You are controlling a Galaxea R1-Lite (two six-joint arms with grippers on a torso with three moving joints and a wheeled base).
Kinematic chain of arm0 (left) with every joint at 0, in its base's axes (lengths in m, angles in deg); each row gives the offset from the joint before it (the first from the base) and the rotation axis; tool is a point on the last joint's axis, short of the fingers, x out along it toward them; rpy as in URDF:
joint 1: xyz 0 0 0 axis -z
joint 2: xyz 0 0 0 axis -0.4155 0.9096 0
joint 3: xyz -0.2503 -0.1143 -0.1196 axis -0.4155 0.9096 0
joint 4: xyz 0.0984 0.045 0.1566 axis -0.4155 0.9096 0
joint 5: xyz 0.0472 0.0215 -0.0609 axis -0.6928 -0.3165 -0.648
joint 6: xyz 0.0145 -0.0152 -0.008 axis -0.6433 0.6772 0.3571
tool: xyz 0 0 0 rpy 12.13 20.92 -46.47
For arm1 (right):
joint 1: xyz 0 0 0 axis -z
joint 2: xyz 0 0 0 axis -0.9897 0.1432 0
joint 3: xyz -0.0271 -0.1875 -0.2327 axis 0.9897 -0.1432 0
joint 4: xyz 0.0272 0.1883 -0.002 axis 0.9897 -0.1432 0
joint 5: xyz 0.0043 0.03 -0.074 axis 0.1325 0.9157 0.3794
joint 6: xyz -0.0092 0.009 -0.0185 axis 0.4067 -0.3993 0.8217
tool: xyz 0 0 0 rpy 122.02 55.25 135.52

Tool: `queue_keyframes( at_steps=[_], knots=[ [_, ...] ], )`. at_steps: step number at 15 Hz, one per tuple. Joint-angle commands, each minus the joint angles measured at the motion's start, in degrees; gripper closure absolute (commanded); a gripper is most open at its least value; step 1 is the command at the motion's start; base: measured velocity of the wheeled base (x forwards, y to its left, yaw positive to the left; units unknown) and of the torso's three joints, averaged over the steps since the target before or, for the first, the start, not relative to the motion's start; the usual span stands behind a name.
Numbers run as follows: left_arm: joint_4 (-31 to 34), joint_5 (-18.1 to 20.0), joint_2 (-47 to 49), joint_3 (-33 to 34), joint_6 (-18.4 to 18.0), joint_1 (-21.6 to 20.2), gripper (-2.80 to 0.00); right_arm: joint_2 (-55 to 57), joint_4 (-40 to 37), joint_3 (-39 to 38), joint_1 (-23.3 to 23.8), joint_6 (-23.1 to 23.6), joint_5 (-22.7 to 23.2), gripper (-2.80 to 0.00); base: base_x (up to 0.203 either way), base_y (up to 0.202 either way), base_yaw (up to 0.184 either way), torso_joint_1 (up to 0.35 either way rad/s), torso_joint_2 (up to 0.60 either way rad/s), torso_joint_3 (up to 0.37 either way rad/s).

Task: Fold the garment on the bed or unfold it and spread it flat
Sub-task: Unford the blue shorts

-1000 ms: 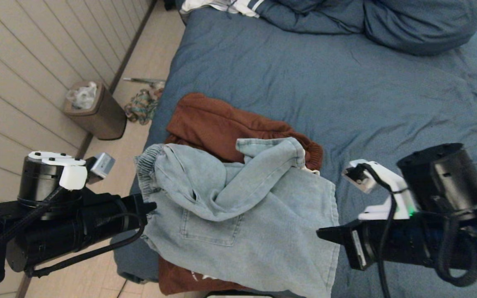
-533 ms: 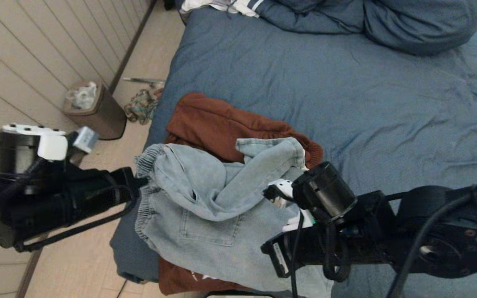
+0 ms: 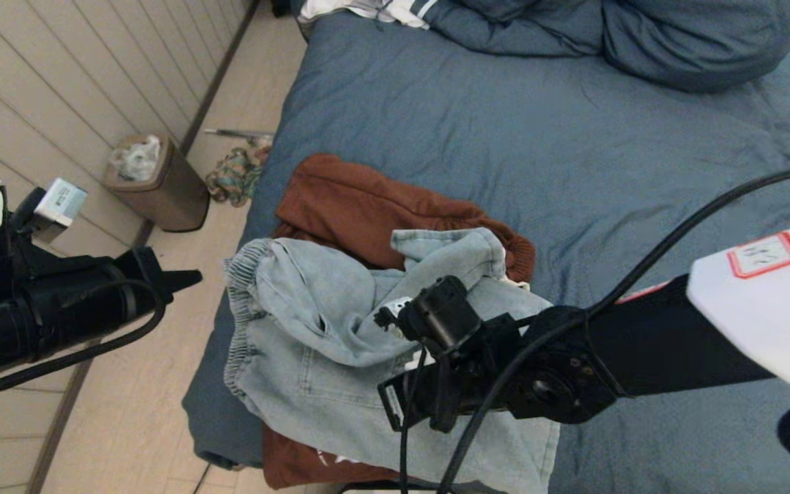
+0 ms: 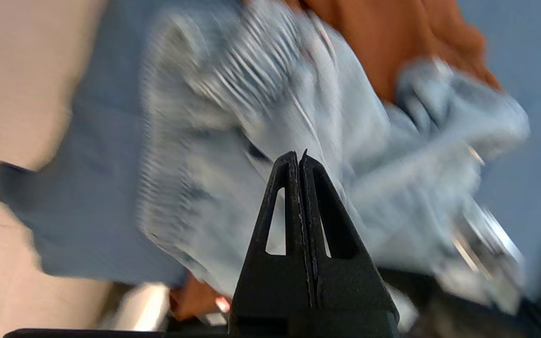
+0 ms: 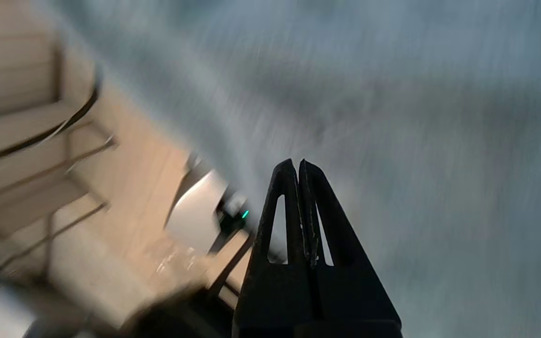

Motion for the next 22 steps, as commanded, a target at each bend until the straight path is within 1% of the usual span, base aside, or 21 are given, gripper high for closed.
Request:
queue_keyframes(
  at_steps=[1, 5, 6, 7, 8, 9, 11, 13, 14, 15, 17, 19, 20, 22],
  knots=[
    [-0.18, 4.48, 0.85, 1.55, 1.10, 0.03, 0.00, 7.27, 0.51, 6.98, 0.17, -0.12, -3.56, 0.00, 0.000, 0.000, 0.000, 0.000, 0.00, 0.000],
    [-0.25, 4.79, 1.16, 2.64, 1.03, 0.03, 0.00, 13.40, 5.03, 20.16, 0.21, -1.80, -16.16, 0.00, 0.000, 0.000, 0.000, 0.000, 0.00, 0.000],
    [-0.19, 5.25, 1.55, 2.79, 1.10, 0.12, 0.00, 14.65, 5.71, 23.71, 0.00, -2.70, -23.08, 0.00, 0.000, 0.000, 0.000, 0.000, 0.00, 0.000],
    [-0.19, 6.60, 1.71, 2.87, 1.24, 0.16, 0.00, 15.57, 6.30, 26.58, -0.33, -3.41, -30.44, 0.00, 0.000, 0.000, 0.000, 0.000, 0.00, 0.000],
    [-0.24, 8.39, 1.98, 3.02, 1.68, 0.12, 0.00, 16.42, 6.90, 29.86, -0.89, -3.74, -36.56, 0.00, 0.000, 0.000, 0.000, 0.000, 0.00, 0.000],
    [-0.18, 9.27, 2.08, 3.27, 2.15, 0.17, 0.00, 16.85, 7.33, 32.47, -1.31, -3.89, -38.80, 0.00, 0.000, 0.000, 0.000, 0.000, 0.00, 0.000],
    [-0.23, 9.32, 2.08, 3.61, 2.25, 0.20, 0.00, 16.95, 8.29, 36.22, -1.17, -3.49, -39.95, 0.00, 0.000, 0.000, 0.000, 0.000, 0.00, 0.000],
    [-0.27, 9.23, 2.08, 3.59, 2.25, 0.12, 0.00, 16.30, 9.13, 40.28, 1.48, -0.03, -40.31, 0.00, 0.000, 0.000, 0.000, 0.000, 0.00, 0.000],
    [-0.27, 9.23, 1.91, 3.39, 2.25, 0.12, 0.00, 15.65, 11.33, 41.11, 3.49, 4.03, -40.39, 0.00, 0.000, 0.000, 0.000, 0.000, 0.00, 0.000],
    [-0.27, 9.23, 1.95, 3.48, 2.25, 0.12, 0.00, 15.56, 16.00, 41.24, 4.46, 7.96, -40.39, 0.00, 0.000, 0.000, 0.000, 0.000, 0.00, 0.000],
    [-0.27, 9.23, 2.08, 3.68, 2.25, 0.12, 0.00, 16.81, 28.15, 41.28, 6.10, 15.74, -40.51, 0.00, 0.000, 0.000, 0.000, 0.000, 0.00, 0.000],
    [-0.27, 9.23, 2.52, 3.75, 2.25, 0.12, 0.00, 18.86, 41.40, 41.16, 7.48, 25.54, -40.95, 0.00, 0.000, 0.000, 0.000, 0.000, 0.00, 0.000],
    [-0.27, 9.23, 2.61, 3.75, 2.19, 0.12, 0.00, 19.32, 45.14, 41.13, 8.32, 28.98, -41.23, 0.00, 0.000, 0.000, 0.000, 0.000, 0.00, 0.000],
    [-0.27, 9.23, 2.52, 3.75, 2.25, 0.12, 0.00, 18.53, 45.93, 41.20, 8.74, 30.16, -41.35, 0.00, 0.000, 0.000, 0.000, 0.000, 0.00, 0.000]
  ],
)
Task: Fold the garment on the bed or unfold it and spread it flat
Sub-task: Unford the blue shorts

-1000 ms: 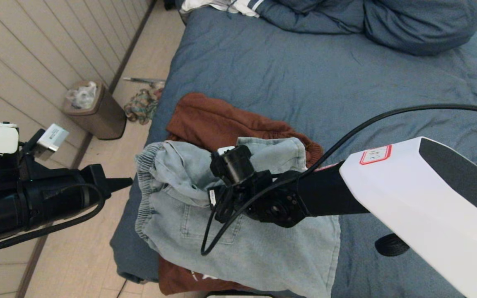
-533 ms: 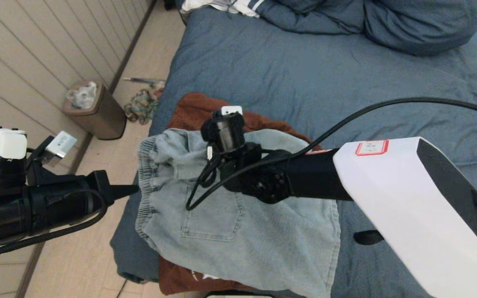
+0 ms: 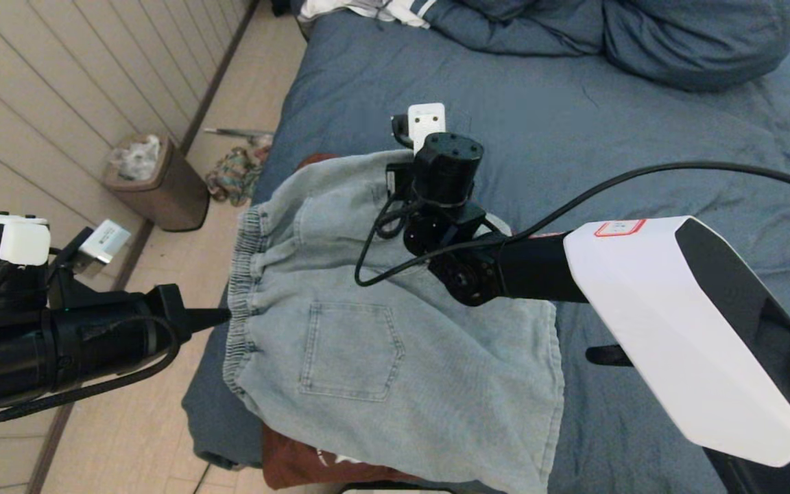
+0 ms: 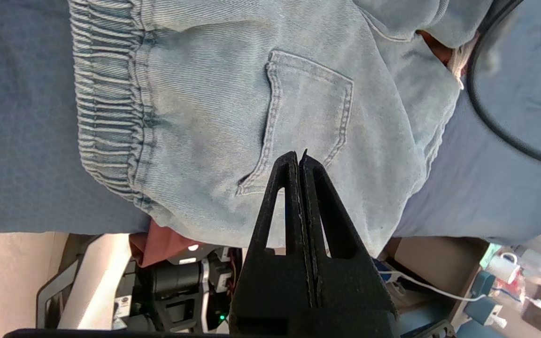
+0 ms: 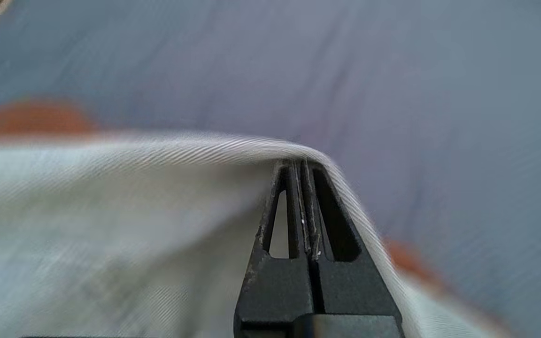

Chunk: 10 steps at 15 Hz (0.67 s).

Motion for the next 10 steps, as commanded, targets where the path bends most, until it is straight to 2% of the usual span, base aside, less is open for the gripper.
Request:
queue_keyframes(
  at_steps=[1, 5, 8, 10],
  knots=[
    [-0.09, 0.07, 0.08, 0.07, 0.19, -0.01, 0.00, -0.98, 1.21, -0.03, 0.48, 0.70, -0.16, 0.00, 0.000, 0.000, 0.000, 0.000, 0.00, 0.000],
    [-0.09, 0.07, 0.25, 0.26, 0.28, -0.01, 0.00, -5.84, 0.45, -0.05, 2.87, 0.75, -0.11, 0.00, 0.000, 0.000, 0.000, 0.000, 0.00, 0.000],
    [-0.03, 0.07, 0.25, 0.35, 0.45, -0.01, 0.00, -11.59, -3.95, -0.18, 8.34, 0.49, -0.10, 0.00, 0.000, 0.000, 0.000, 0.000, 0.00, 0.000],
    [-0.08, 0.16, 0.50, 1.04, 0.45, -0.01, 0.00, -15.43, -10.14, -0.47, 12.50, -2.10, -0.17, 0.00, 0.000, 0.000, 0.000, 0.000, 0.00, 0.000]
  ],
)
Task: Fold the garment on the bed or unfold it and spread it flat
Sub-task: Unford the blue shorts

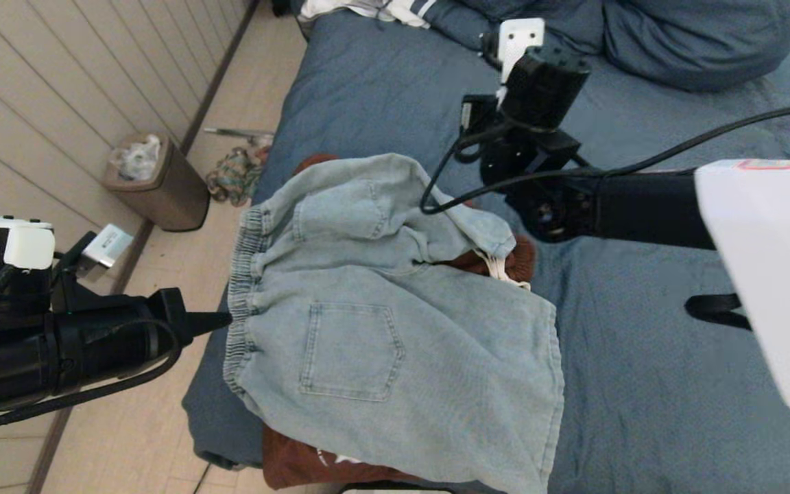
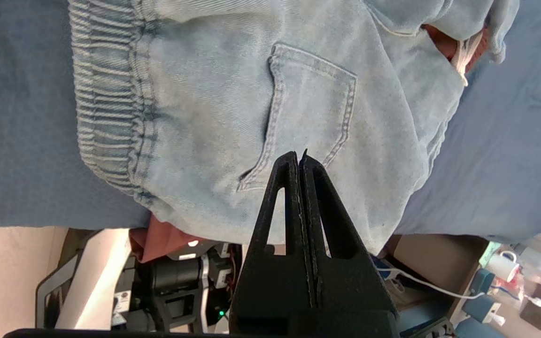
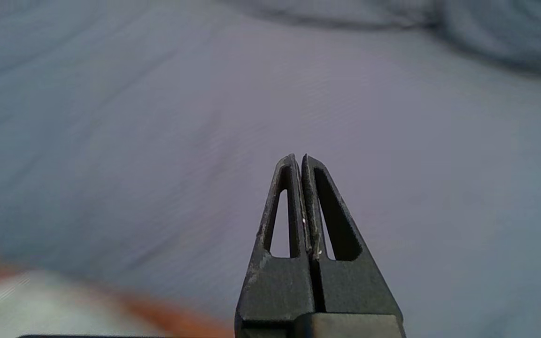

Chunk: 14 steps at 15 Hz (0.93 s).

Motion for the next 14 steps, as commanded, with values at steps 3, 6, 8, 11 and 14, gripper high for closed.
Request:
queue_keyframes(
  at_steps=[3, 6, 8, 11, 14],
  knots=[
    [-0.11, 0.19, 0.24, 1.33, 0.19, -0.01, 0.00, -9.73, -25.59, -1.23, 5.15, -14.73, 1.51, 0.00, 0.000, 0.000, 0.000, 0.000, 0.00, 0.000],
    [-0.04, 0.29, 0.23, 1.59, 0.10, 0.01, 0.00, -11.35, -55.27, -0.80, 6.02, -26.61, 15.09, 0.00, 0.000, 0.000, 0.000, 0.000, 0.00, 0.000],
    [-0.02, 2.10, 0.37, 1.85, 0.18, 0.08, 0.00, -10.13, -70.07, -0.96, 6.25, -32.04, 23.62, 0.00, 0.000, 0.000, 0.000, 0.000, 0.00, 0.000],
    [-0.02, 2.56, 0.29, 2.47, 0.10, 0.08, 0.00, -9.16, -74.04, -4.36, 5.26, -32.31, 23.71, -2.80, 0.000, 0.000, 0.000, 0.000, 0.00, 0.000],
    [-0.02, 2.56, 0.53, 2.56, 0.01, 0.08, 0.00, -8.68, -74.08, -4.92, 2.56, -31.50, 21.35, -2.80, 0.000, 0.000, 0.000, 0.000, 0.00, 0.000]
  ],
)
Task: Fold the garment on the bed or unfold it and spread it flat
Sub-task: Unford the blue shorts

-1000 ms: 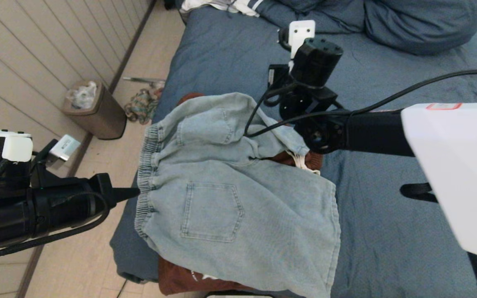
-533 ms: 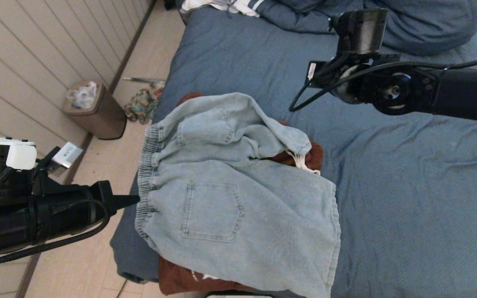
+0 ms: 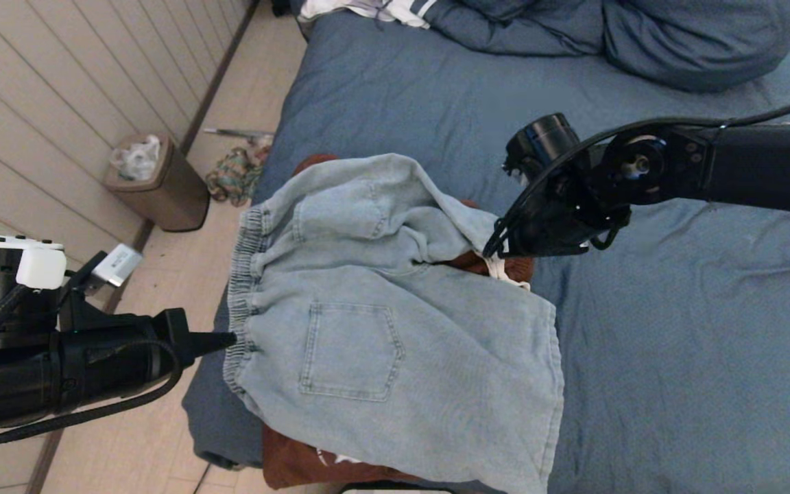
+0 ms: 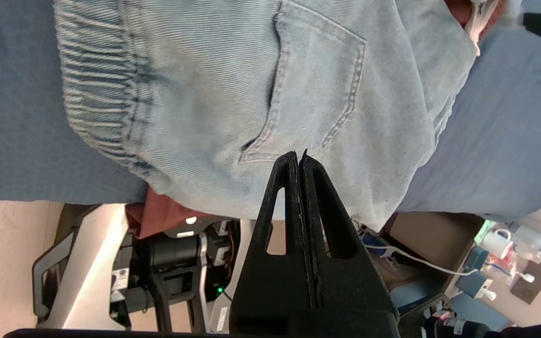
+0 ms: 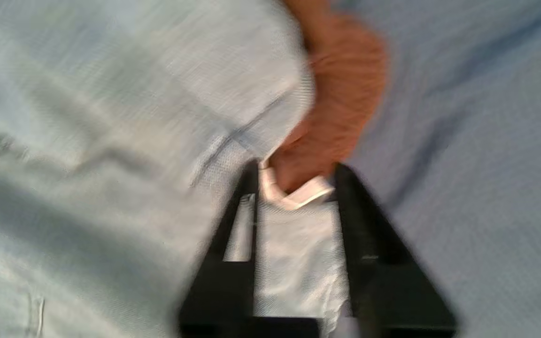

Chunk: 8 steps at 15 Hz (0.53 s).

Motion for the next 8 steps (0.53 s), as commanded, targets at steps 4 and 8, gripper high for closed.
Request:
queue_keyframes(
  at_steps=[4, 8],
  knots=[
    [-0.08, 0.17, 1.90, -0.03, 0.19, 0.00, 0.00, -0.63, -0.14, 0.70, -2.01, -0.34, -0.36, -2.80, 0.000, 0.000, 0.000, 0.000, 0.00, 0.000],
    [-0.08, 0.17, 2.35, -0.11, 0.19, 0.00, 0.00, 0.83, 0.16, 1.13, -2.72, -0.54, -0.32, -2.80, 0.000, 0.000, 0.000, 0.000, 0.00, 0.000]
  ],
)
